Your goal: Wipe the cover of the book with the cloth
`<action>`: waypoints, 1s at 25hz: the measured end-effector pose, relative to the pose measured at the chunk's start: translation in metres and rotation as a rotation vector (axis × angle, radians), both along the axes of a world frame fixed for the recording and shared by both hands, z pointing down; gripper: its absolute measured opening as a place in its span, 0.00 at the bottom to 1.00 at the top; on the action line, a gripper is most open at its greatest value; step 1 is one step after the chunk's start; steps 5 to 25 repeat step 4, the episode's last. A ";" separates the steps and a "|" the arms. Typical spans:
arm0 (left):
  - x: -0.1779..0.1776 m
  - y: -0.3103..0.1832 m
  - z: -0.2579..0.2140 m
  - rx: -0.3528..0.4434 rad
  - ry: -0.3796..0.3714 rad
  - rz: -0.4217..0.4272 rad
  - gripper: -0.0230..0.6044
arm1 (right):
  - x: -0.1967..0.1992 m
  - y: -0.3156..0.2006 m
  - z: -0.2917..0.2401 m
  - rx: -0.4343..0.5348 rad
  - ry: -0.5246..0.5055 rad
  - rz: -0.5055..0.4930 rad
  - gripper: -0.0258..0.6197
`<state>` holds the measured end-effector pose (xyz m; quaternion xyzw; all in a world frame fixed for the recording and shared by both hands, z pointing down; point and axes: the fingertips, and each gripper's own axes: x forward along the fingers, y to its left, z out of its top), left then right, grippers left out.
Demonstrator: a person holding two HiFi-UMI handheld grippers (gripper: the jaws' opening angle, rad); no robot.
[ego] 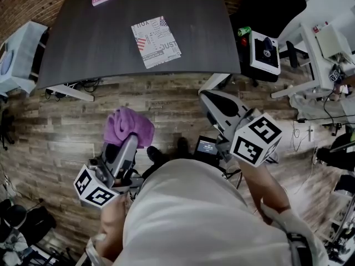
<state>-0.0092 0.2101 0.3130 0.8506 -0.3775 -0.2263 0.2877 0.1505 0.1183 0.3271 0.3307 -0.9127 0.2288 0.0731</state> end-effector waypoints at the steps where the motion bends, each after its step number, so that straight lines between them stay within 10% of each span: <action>1: 0.000 0.000 0.000 -0.001 0.000 0.003 0.21 | -0.001 0.001 0.000 0.000 0.001 0.002 0.06; 25: -0.002 0.003 0.001 -0.008 0.005 0.010 0.21 | -0.003 0.005 0.002 -0.008 0.006 0.005 0.06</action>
